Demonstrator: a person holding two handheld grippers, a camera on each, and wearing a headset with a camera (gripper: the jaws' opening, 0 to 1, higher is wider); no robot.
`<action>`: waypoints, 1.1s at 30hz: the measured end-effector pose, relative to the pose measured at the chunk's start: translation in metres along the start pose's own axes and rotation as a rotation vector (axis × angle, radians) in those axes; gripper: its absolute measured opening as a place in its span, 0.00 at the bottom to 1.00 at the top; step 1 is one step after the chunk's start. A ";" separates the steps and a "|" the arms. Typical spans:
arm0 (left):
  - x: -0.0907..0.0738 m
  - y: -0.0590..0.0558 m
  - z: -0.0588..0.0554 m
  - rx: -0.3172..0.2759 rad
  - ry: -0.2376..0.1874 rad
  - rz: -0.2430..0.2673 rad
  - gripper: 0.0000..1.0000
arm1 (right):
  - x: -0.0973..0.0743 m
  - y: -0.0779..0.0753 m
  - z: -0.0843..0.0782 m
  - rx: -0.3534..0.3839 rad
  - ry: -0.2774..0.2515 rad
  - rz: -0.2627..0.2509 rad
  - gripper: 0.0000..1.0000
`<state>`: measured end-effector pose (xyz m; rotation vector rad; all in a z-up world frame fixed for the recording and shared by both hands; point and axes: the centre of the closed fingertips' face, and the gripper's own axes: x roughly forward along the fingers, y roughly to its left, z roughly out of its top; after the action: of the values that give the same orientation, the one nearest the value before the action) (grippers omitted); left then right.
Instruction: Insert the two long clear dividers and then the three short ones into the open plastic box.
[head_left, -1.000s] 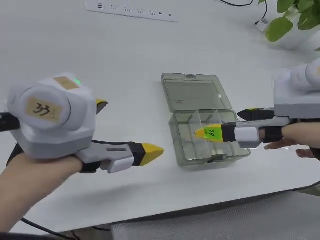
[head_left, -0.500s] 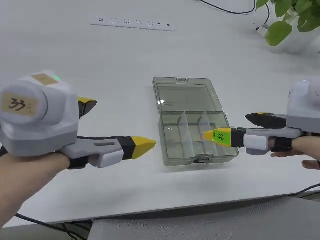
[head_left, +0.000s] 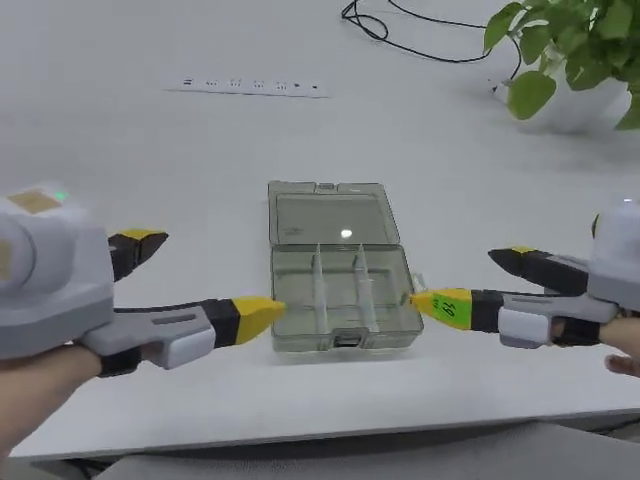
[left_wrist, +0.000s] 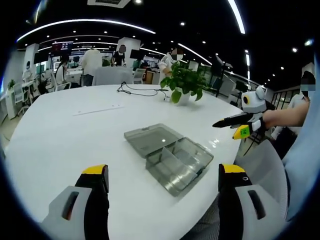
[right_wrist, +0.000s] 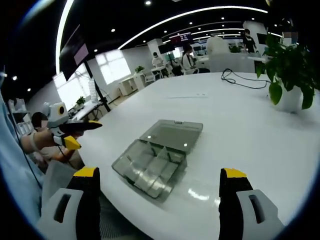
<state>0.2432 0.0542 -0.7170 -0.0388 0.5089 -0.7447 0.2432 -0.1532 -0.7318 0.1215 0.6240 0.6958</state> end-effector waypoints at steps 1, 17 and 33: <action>0.000 -0.002 0.000 0.006 0.005 0.002 0.93 | -0.003 -0.002 -0.001 -0.006 -0.004 0.004 1.00; 0.006 -0.015 0.012 0.027 -0.030 0.057 0.93 | -0.046 -0.046 -0.015 -0.121 0.000 0.029 1.00; 0.014 -0.030 -0.005 0.010 -0.012 0.062 0.93 | -0.040 -0.053 -0.024 -0.213 0.098 0.131 0.97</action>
<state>0.2302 0.0233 -0.7213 -0.0183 0.4929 -0.6855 0.2359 -0.2215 -0.7475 -0.0700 0.6357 0.8943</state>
